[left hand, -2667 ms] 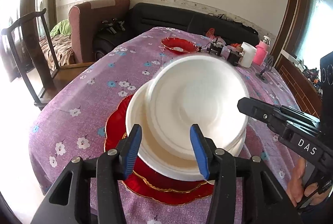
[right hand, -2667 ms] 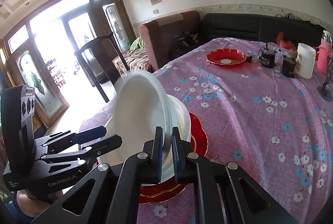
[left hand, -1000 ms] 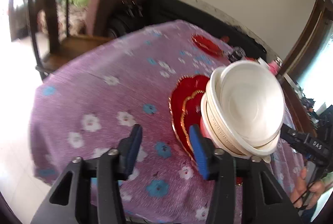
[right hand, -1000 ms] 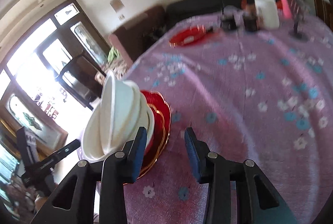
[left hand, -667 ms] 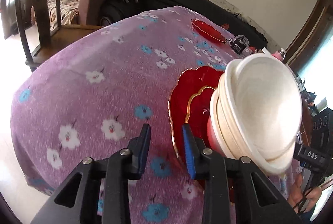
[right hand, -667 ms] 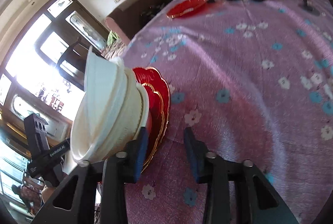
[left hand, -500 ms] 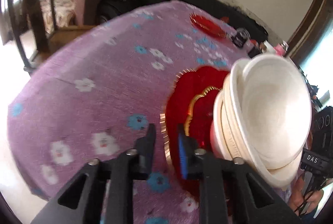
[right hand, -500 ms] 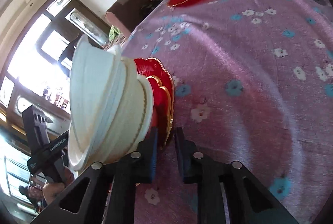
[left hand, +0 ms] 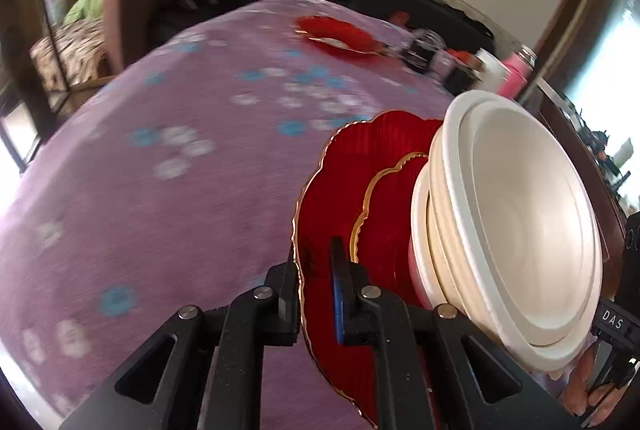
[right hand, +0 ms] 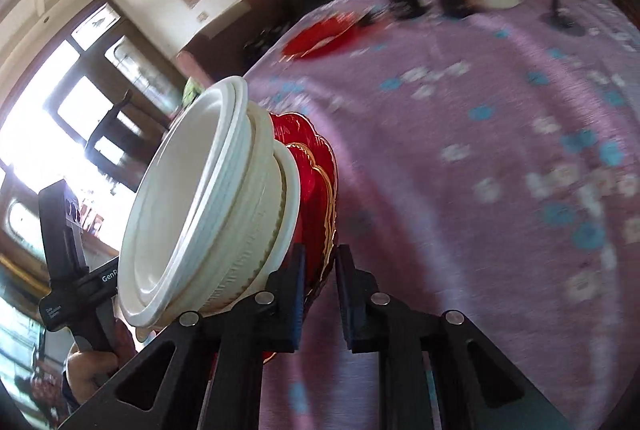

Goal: Organize plates and bowls

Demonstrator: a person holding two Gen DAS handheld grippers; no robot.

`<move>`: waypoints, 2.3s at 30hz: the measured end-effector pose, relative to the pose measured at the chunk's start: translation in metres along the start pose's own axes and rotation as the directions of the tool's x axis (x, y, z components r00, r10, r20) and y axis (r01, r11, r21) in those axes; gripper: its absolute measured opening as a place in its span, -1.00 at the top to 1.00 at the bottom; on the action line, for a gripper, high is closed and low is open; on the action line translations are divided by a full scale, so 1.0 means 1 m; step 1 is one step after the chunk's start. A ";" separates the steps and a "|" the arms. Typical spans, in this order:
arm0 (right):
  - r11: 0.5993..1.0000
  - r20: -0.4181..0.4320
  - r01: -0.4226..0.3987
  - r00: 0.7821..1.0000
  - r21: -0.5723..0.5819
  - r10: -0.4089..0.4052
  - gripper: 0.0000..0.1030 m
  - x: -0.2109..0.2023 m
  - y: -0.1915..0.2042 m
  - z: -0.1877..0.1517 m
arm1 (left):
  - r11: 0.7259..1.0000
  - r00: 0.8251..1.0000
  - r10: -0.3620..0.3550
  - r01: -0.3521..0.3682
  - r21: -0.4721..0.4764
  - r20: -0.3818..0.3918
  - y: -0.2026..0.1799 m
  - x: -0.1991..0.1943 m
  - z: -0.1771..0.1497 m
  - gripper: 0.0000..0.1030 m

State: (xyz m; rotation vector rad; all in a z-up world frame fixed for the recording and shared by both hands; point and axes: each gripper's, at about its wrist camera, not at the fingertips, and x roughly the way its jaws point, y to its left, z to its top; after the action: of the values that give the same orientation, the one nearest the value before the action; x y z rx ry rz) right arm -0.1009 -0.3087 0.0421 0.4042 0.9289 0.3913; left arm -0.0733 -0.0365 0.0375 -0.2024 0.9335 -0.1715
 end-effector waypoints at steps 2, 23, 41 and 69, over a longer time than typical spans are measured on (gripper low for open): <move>0.999 0.035 0.042 0.998 0.015 -0.043 0.68 -0.014 -0.017 0.005 | 1.000 1.000 -0.008 0.009 0.029 -0.013 -0.022 0.012 0.005 0.81; 0.977 0.146 0.171 0.971 0.129 -0.189 0.46 -0.036 -0.077 0.017 | 0.999 0.998 -0.052 0.051 -0.016 -0.028 -0.057 0.046 0.003 0.11; 0.968 0.349 0.207 0.905 0.140 -0.244 -0.15 -0.130 -0.021 -0.054 | 0.978 0.925 -0.198 0.164 0.127 0.325 -0.044 -0.093 -0.094 -0.73; 0.933 0.394 0.346 0.847 0.104 -0.358 -0.96 -0.119 0.019 -0.165 | 0.968 0.911 0.161 -0.221 0.117 0.380 -0.047 -0.115 -0.179 -1.00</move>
State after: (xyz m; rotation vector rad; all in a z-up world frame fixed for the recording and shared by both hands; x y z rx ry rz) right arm -0.3052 -0.3237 0.0446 0.3152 0.5800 -0.0493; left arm -0.2881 -0.0725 0.0345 0.0076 0.5563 -0.0222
